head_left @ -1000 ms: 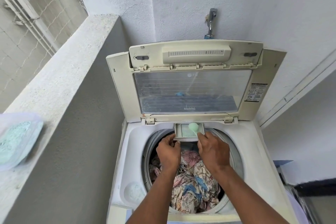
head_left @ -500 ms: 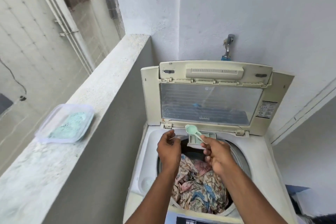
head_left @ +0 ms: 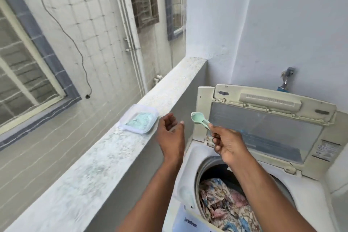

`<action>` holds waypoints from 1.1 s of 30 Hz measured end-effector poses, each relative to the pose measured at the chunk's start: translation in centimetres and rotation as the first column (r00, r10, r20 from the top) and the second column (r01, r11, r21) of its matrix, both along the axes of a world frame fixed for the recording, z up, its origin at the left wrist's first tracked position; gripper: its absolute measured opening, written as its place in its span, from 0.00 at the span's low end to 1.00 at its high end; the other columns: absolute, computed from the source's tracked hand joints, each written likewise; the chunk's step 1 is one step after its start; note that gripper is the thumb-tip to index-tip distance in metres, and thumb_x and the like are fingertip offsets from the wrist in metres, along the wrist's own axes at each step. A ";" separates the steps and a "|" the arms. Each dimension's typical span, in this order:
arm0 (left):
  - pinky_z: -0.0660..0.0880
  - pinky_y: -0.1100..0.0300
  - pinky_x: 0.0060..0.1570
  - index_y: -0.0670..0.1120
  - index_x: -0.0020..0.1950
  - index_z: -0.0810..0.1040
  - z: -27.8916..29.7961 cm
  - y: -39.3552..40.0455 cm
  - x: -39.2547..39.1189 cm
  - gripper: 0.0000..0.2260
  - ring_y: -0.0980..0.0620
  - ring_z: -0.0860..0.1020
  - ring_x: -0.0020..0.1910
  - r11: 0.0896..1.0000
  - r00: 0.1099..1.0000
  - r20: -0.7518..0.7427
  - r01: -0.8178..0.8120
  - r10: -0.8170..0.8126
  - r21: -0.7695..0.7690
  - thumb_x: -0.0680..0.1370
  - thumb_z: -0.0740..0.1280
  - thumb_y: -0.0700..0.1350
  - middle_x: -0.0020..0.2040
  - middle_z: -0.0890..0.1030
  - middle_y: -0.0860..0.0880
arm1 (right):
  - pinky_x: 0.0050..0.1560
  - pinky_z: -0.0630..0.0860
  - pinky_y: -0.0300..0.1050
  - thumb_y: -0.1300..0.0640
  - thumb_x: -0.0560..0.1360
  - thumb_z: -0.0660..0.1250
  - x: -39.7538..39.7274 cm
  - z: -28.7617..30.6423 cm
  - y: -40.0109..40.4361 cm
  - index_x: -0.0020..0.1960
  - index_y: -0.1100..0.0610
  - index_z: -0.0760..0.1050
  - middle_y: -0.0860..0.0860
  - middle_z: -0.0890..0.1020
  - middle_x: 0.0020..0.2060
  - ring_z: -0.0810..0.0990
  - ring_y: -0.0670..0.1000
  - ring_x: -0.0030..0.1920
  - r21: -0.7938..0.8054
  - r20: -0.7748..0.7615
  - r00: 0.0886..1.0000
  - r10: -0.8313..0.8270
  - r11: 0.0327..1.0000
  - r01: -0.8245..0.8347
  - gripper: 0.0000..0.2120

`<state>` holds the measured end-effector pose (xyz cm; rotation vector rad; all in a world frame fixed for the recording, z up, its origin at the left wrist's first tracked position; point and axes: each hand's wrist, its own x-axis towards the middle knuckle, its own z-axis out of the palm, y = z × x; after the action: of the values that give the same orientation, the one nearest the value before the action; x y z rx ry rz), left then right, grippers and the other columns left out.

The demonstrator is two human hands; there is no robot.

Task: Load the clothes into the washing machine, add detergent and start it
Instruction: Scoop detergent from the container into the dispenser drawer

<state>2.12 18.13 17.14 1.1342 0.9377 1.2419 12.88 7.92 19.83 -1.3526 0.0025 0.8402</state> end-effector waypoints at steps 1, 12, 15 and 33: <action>0.80 0.63 0.54 0.47 0.61 0.81 1.1 0.5 -1.0 0.16 0.54 0.84 0.52 0.999 1.000 -0.001 -0.027 0.027 0.035 0.75 0.75 0.35 0.55 0.85 0.48 | 0.20 0.61 0.33 0.60 0.72 0.78 -0.6 0.6 0.8 0.44 0.60 0.81 0.49 0.77 0.26 0.69 0.44 0.23 0.012 0.012 1.000 0.023 1.000 -0.023 0.06; 0.73 0.57 0.66 0.54 0.69 0.75 3.4 6.3 -10.7 0.31 0.57 0.75 0.65 0.909 0.895 -0.346 -0.135 0.283 0.394 0.68 0.80 0.42 0.64 0.76 0.59 | 0.22 0.59 0.33 0.61 0.71 0.79 -7.4 3.3 9.8 0.39 0.58 0.81 0.48 0.77 0.25 0.69 0.44 0.23 0.039 0.111 0.964 0.241 0.968 -0.246 0.08; 0.67 0.61 0.67 0.54 0.72 0.72 3.0 7.2 -12.0 0.37 0.54 0.72 0.70 0.930 0.874 -0.418 -0.094 0.247 0.354 0.66 0.83 0.44 0.66 0.73 0.59 | 0.22 0.59 0.33 0.61 0.70 0.80 -8.8 2.8 11.4 0.42 0.60 0.81 0.49 0.77 0.25 0.68 0.44 0.23 0.016 0.122 0.951 0.284 0.958 -0.287 0.07; 0.65 0.60 0.66 0.49 0.73 0.73 1.8 8.0 -12.3 0.35 0.50 0.70 0.71 0.933 0.848 -0.474 -0.066 0.240 0.354 0.69 0.82 0.47 0.69 0.74 0.52 | 0.25 0.64 0.37 0.55 0.67 0.83 -9.2 1.0 12.2 0.46 0.58 0.81 0.52 0.83 0.34 0.72 0.47 0.27 -0.051 0.179 0.947 0.265 0.964 -0.260 0.14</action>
<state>-10.19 26.15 18.91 1.7388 1.2690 1.2802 3.65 20.14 20.80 -1.4725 -0.3191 0.9355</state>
